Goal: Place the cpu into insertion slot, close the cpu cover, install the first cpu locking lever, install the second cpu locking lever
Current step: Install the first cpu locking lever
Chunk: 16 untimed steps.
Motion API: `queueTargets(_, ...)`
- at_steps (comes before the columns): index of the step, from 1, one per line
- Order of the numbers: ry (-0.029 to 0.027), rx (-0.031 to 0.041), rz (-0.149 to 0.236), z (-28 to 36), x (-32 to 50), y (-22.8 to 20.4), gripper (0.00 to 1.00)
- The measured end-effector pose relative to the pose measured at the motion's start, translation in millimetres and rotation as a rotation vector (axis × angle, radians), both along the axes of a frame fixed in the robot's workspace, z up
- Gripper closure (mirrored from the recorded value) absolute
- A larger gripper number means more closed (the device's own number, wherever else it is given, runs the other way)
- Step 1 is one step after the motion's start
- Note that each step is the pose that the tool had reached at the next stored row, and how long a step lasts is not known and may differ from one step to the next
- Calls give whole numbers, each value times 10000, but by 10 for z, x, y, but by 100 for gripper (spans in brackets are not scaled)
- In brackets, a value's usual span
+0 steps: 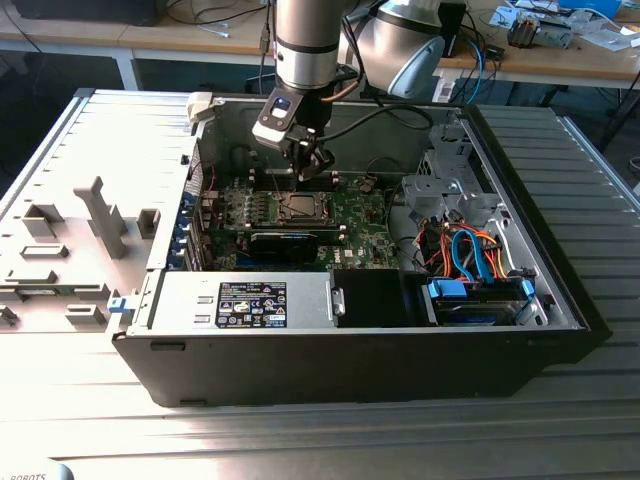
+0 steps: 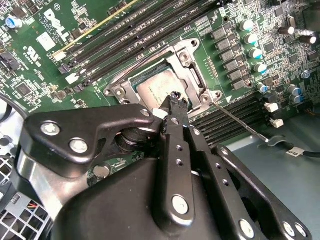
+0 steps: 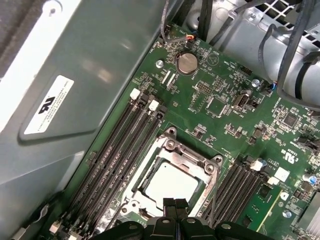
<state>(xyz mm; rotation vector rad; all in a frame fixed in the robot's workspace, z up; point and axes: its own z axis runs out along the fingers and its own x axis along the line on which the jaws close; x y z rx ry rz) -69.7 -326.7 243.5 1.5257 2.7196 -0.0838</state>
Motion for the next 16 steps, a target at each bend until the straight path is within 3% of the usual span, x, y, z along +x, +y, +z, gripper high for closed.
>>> queueTargets(16, 0, 0, 569, 0, 0, 0, 89)
